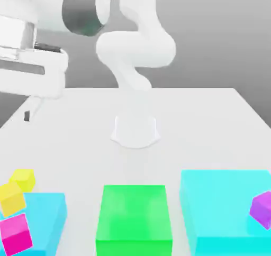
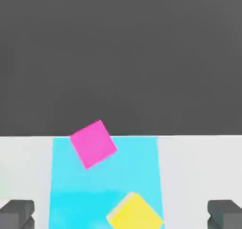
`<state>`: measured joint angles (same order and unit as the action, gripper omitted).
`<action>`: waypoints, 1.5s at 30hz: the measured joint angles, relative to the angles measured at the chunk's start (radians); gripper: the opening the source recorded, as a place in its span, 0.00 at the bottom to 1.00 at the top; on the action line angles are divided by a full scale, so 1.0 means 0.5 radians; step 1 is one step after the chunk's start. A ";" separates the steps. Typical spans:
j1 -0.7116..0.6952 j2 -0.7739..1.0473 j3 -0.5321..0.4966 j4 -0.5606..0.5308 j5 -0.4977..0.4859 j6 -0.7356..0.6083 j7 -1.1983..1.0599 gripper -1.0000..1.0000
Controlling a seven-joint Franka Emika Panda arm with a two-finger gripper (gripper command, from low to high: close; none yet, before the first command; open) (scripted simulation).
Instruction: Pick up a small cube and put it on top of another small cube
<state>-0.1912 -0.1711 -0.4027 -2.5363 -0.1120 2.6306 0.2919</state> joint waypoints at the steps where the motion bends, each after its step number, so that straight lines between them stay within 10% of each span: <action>1: -0.028 0.076 -0.038 -0.028 0.040 0.040 -0.095 0.50; 7: -0.308 0.556 -0.112 -0.186 0.490 0.260 -0.818 0.50; 13: -0.643 1.004 0.262 -0.132 0.982 0.553 -1.267 0.50; 14: -0.695 1.060 0.324 -0.118 1.030 0.597 -1.305 0.00; 20: -0.722 1.088 0.355 -0.111 1.053 0.614 -1.324 0.00; 28: -0.482 0.700 0.022 -0.165 0.539 0.288 -0.991 0.00; 38: -0.106 0.861 -0.059 0.512 0.061 -0.268 -0.160 0.00; 45: 0.110 0.844 -0.050 0.713 0.155 -0.478 0.512 0.00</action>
<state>-0.1360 0.2509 -0.4276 -2.1796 -0.0343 2.3918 0.5480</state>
